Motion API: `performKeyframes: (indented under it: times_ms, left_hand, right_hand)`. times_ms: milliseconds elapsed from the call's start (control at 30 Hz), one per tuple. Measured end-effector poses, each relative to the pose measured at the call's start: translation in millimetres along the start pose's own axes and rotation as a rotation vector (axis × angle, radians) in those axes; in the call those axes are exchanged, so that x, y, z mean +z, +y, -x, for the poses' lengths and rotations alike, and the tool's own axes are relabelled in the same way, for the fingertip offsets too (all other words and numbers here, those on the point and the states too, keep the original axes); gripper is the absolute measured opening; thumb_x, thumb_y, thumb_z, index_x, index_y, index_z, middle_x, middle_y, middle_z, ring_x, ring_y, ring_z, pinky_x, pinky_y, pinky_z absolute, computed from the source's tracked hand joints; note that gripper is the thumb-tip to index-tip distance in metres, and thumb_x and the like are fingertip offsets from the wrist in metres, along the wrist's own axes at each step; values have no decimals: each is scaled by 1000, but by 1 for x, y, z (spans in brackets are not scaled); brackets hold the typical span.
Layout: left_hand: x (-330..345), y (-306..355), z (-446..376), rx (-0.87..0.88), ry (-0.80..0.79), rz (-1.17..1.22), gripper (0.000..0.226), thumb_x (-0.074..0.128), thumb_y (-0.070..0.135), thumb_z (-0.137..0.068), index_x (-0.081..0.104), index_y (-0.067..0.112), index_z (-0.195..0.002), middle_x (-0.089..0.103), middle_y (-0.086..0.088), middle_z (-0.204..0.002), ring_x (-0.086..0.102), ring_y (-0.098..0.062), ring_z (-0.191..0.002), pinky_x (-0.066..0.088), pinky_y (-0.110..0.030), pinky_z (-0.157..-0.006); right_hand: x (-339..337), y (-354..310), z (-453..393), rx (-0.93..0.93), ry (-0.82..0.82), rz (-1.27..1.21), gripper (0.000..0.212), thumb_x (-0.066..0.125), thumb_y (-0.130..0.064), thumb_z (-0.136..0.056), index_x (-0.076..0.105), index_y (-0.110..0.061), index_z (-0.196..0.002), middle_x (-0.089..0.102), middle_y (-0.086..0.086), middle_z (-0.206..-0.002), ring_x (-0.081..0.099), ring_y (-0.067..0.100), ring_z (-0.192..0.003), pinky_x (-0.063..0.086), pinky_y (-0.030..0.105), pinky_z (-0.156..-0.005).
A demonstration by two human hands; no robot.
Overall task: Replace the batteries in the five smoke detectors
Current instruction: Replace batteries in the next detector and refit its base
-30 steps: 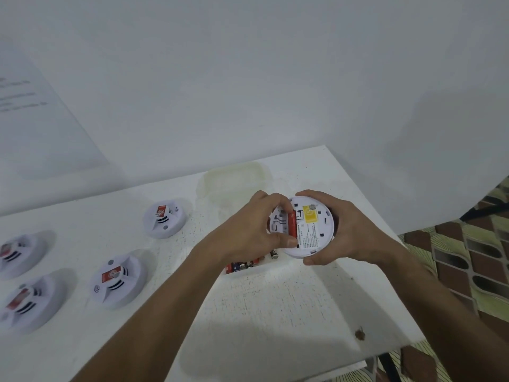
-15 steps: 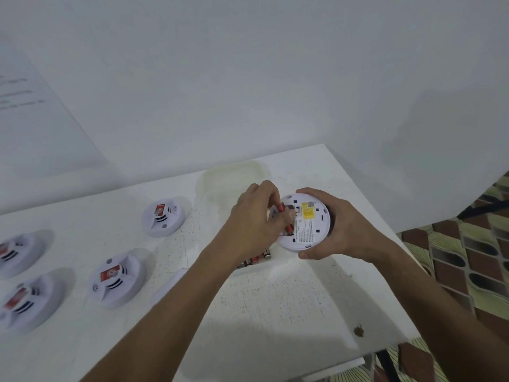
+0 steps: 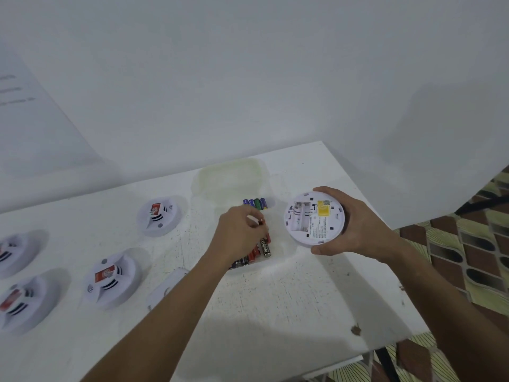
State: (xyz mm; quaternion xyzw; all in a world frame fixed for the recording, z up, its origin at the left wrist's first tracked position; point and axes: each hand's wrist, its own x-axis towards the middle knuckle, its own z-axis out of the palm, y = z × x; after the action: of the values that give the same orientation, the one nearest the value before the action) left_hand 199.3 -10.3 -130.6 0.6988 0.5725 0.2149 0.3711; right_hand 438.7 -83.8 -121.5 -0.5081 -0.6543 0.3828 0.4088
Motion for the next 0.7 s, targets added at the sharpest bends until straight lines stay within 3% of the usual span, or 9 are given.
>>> performKeyframes:
  times_ms: [133,267,333,467,600,700]
  left_hand:
    - [18,-7,-4,14,-23,-114,23,72,25,-87,73,17,-107,74,-3,-92,63,-7,-68,39,-2,-47]
    - [24,-9,-7,23,12,-211,32,69,29,-89,70,12,-117,71,-6,-108,58,-10,-81,41,-11,-69]
    - [24,-12,-7,21,39,-210,36,68,29,-91,68,10,-121,72,-6,-111,62,-11,-87,40,-11,-73]
    - [13,-15,-1,68,111,-176,35,69,30,-89,70,12,-118,74,-3,-104,60,-5,-78,37,0,-60]
    - [-9,-12,-12,108,196,-131,23,68,34,-89,73,19,-106,67,11,-81,60,2,-69,46,-5,-63]
    - [-26,-10,-42,79,231,-165,24,66,32,-91,71,16,-108,65,4,-85,54,3,-64,39,0,-53]
  right_hand:
    - [3,1,0,-17,-3,26,84,93,-30,-52,55,-35,-127,64,-12,-117,62,13,-112,59,31,-87]
    - [2,2,0,-17,-14,37,85,93,-31,-53,55,-35,-128,64,-12,-119,62,13,-113,58,29,-87]
    - [1,2,0,-19,-17,39,85,93,-30,-54,54,-35,-128,64,-11,-119,61,14,-114,59,29,-88]
    - [0,4,-1,-12,-15,36,85,93,-33,-53,53,-41,-128,63,-11,-120,61,15,-115,59,33,-89]
    - [0,5,-3,-9,-18,31,86,94,-28,-54,54,-37,-130,64,-9,-121,61,16,-115,59,35,-90]
    - [1,4,-5,-12,-19,29,86,94,-26,-54,54,-37,-129,64,-11,-120,61,14,-114,58,32,-89]
